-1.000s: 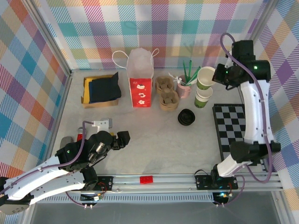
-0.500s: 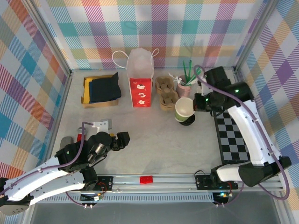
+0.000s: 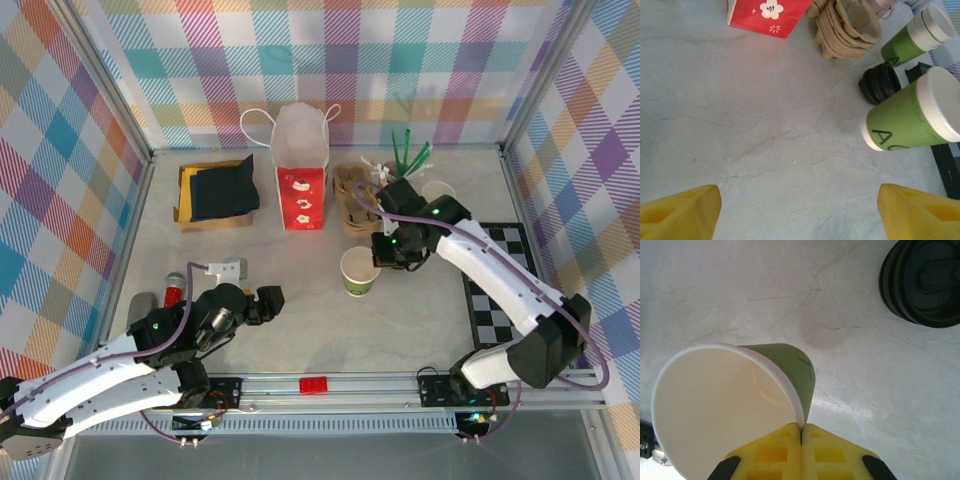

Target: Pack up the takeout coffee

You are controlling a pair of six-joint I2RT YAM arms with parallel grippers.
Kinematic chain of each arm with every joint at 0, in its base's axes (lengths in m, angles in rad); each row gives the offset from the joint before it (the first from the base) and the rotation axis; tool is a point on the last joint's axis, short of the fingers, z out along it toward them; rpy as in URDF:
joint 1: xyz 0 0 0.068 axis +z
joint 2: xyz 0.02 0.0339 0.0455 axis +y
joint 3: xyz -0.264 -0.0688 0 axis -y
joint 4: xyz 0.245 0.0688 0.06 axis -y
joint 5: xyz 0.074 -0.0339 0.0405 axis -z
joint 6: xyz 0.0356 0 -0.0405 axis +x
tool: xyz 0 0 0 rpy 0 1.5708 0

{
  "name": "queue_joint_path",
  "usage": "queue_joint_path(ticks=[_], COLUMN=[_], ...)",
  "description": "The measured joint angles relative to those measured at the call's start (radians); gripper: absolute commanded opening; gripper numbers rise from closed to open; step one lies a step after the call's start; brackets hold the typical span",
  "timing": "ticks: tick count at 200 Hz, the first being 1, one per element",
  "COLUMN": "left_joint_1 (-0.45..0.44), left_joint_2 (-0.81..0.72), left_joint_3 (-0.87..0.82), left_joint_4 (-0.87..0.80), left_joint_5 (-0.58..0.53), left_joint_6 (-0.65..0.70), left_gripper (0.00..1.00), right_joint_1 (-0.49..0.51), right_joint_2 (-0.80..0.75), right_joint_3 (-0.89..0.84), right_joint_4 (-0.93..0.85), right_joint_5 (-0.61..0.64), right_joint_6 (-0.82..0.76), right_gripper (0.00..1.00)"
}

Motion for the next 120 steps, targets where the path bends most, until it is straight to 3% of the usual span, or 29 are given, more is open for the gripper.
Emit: queue_joint_path(ticks=[120], left_joint_1=[0.002], left_joint_2=[0.019], left_joint_3=[-0.045], left_joint_4=[0.046], left_joint_5=[0.007], left_joint_6=[-0.030], left_gripper=[0.82], right_joint_1=[0.039], right_joint_2=[0.126], right_joint_3=[-0.095], right_joint_4=[0.225], right_joint_5=[0.079], right_joint_6=[0.070], right_gripper=[0.00])
